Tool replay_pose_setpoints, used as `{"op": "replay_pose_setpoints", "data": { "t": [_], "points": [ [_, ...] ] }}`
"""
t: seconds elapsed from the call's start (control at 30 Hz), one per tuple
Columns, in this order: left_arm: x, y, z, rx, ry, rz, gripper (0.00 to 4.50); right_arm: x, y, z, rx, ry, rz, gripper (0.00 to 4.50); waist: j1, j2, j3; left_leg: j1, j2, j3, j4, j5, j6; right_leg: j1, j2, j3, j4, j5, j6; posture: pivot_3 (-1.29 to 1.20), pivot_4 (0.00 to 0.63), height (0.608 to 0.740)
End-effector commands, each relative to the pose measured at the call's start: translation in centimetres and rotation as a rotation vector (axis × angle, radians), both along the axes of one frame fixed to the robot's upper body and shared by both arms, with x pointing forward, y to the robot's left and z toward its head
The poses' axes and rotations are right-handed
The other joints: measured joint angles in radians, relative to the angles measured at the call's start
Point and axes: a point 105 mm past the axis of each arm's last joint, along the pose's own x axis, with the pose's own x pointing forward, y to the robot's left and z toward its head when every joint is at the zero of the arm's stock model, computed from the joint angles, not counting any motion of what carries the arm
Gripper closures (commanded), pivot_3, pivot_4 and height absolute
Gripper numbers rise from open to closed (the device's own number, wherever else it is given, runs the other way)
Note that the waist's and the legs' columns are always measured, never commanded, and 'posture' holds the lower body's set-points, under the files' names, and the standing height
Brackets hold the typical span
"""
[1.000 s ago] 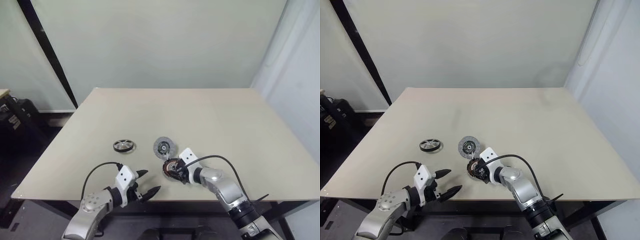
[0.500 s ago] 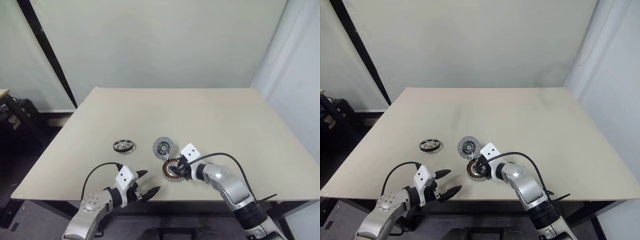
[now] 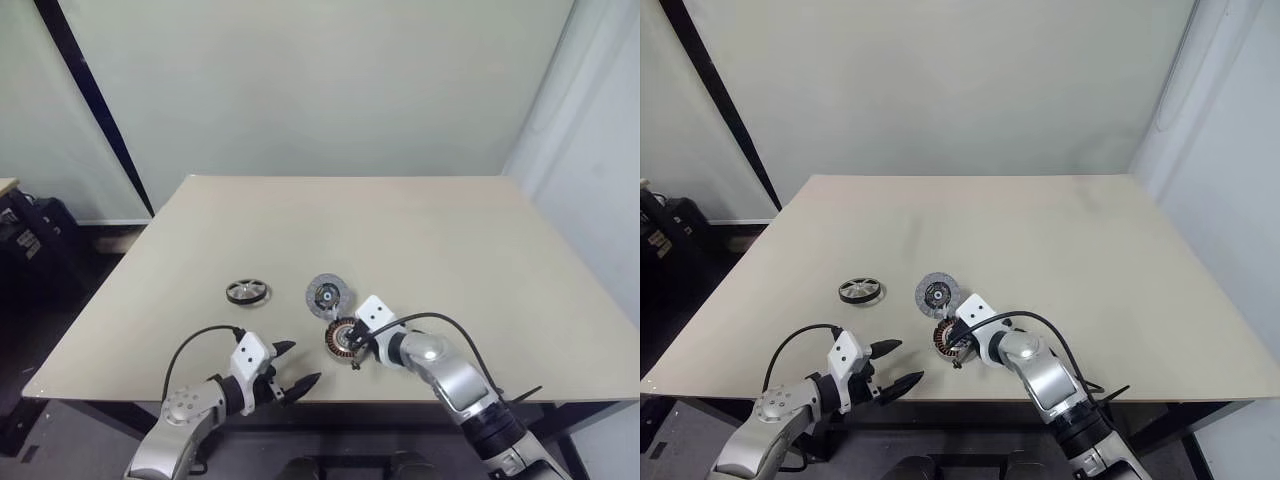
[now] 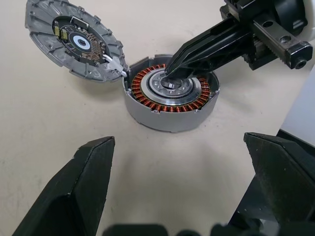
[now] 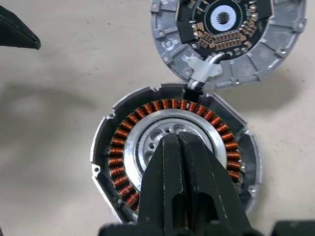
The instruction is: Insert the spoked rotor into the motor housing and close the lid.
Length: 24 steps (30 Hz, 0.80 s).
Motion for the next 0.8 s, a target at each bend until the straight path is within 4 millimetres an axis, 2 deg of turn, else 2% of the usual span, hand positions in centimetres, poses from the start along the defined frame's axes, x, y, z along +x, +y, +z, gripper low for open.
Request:
{"op": "replay_pose_setpoints", "data": {
  "t": [0.03,0.37,0.8],
  "points": [
    [0.1,-0.2,0.8,-0.001,-0.038,-0.009,0.00,0.4,0.9,0.9,0.008,-0.046,0.026,4.46,0.000,0.000,0.000,0.000,0.000,0.000,0.000,0.000,0.000,0.000,0.000,0.000,0.000,0.000,0.000,0.00,0.000,0.740],
    [0.0,-0.2,0.8,0.000,-0.033,-0.009,0.00,-0.2,1.5,0.2,-0.001,-0.032,0.051,4.46,0.000,0.000,0.000,0.000,0.000,0.000,0.000,0.000,0.000,0.000,0.000,0.000,0.000,0.000,0.000,0.00,0.000,0.740],
    [0.1,-0.5,0.8,-0.005,-0.034,-0.015,0.00,0.1,1.9,1.1,0.021,-0.080,0.053,4.46,0.000,0.000,0.000,0.000,0.001,0.000,0.000,0.000,0.000,0.000,0.000,0.000,0.000,0.000,0.000,0.00,0.000,0.740]
  ]
}}
